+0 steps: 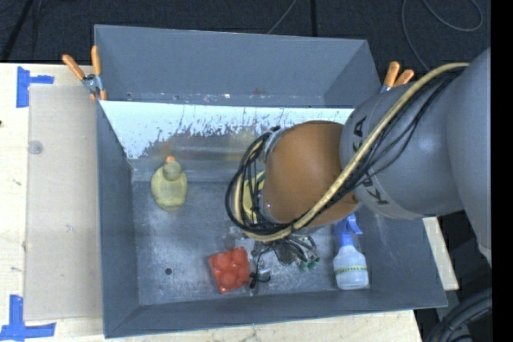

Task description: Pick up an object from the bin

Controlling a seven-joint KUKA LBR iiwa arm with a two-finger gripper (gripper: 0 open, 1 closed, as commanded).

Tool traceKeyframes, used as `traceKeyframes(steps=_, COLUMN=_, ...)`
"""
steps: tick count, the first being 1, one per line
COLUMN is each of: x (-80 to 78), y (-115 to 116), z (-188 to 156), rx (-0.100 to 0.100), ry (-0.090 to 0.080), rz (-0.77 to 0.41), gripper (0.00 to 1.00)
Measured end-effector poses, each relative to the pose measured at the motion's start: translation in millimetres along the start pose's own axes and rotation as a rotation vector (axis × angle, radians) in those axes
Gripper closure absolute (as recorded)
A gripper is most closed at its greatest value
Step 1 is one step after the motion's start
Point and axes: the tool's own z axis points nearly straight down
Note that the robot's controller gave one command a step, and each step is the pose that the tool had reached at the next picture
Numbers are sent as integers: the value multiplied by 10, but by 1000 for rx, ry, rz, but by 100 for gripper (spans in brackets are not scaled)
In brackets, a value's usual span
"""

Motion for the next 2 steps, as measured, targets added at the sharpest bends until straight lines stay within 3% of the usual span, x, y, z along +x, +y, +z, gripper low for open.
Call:
traceKeyframes(steps=1, x=-3, y=-92, z=-612, rx=0, ry=-3, rz=-7, gripper=100)
traceKeyframes(steps=2, x=-71, y=-74, z=-568, rx=2, ry=-22, rz=12, gripper=100)
